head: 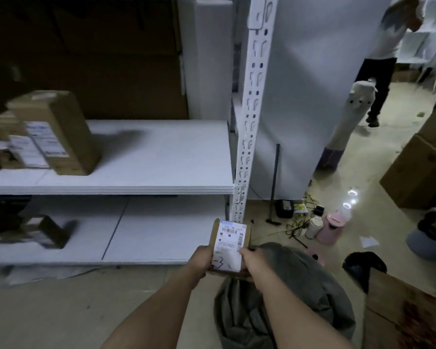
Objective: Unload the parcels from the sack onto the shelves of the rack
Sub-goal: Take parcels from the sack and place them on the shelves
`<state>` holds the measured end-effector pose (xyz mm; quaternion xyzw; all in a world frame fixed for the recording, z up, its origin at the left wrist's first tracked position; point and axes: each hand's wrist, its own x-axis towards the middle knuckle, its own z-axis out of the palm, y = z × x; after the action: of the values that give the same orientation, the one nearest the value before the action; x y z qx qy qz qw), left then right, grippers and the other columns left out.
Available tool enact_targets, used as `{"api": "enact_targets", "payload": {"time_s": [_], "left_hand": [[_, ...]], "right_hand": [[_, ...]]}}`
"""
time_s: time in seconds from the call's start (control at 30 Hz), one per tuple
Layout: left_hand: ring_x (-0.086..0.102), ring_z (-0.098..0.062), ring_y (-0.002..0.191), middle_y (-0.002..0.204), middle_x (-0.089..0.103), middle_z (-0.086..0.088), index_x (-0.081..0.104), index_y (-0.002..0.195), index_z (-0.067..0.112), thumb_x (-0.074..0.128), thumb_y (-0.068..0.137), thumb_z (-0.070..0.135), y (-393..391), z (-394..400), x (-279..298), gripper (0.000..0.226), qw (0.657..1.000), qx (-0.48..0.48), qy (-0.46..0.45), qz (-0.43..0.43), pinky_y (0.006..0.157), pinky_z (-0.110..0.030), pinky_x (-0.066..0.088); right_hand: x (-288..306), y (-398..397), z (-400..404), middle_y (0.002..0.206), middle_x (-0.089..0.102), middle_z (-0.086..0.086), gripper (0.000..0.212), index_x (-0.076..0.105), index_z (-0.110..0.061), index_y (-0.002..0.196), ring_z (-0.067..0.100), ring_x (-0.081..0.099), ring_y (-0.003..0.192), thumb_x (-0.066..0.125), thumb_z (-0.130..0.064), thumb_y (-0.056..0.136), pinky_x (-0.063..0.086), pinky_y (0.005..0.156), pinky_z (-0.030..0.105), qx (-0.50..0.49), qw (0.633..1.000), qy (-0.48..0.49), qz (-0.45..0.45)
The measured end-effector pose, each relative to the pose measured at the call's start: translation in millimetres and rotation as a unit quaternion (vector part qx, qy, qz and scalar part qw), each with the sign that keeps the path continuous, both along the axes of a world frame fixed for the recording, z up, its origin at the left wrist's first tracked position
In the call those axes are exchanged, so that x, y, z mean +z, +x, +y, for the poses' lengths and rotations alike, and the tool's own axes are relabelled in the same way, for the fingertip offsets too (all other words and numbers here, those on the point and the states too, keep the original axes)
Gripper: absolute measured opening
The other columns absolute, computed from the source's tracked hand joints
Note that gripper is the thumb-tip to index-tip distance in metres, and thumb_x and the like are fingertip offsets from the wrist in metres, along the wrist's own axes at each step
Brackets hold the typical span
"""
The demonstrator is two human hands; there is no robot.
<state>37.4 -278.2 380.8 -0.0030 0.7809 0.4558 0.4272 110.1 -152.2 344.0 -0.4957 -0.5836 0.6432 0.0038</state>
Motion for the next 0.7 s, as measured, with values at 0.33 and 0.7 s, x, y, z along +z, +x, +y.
{"api": "enact_targets", "payload": {"time_s": [0.33, 0.7], "left_hand": [[0.04, -0.021, 0.081, 0.072, 0.051, -0.002, 0.049, 0.075, 0.018, 0.034, 0.094, 0.021, -37, -123, 23, 0.025, 0.991, 0.129, 0.033, 0.01, 0.075, -0.03, 0.029], [0.051, -0.02, 0.094, 0.087, 0.057, 0.002, 0.055, 0.088, 0.019, 0.034, 0.099, 0.031, -119, -330, 20, 0.026, 0.988, 0.153, 0.017, 0.024, 0.076, -0.027, 0.037]], "right_hand": [[-20, -84, -91, 0.106, 0.067, 0.009, 0.047, 0.054, -0.012, 0.115, 0.027, 0.065, 0.094, 0.059, -0.038, 0.077, 0.054, 0.089, 0.045, 0.147, 0.988, 0.029, -0.02], [-7, -183, -295, 0.108, 0.066, 0.012, 0.04, 0.056, -0.006, 0.117, 0.027, 0.064, 0.092, 0.056, -0.03, 0.085, 0.054, 0.072, 0.033, 0.238, 0.969, 0.061, -0.042]]}}
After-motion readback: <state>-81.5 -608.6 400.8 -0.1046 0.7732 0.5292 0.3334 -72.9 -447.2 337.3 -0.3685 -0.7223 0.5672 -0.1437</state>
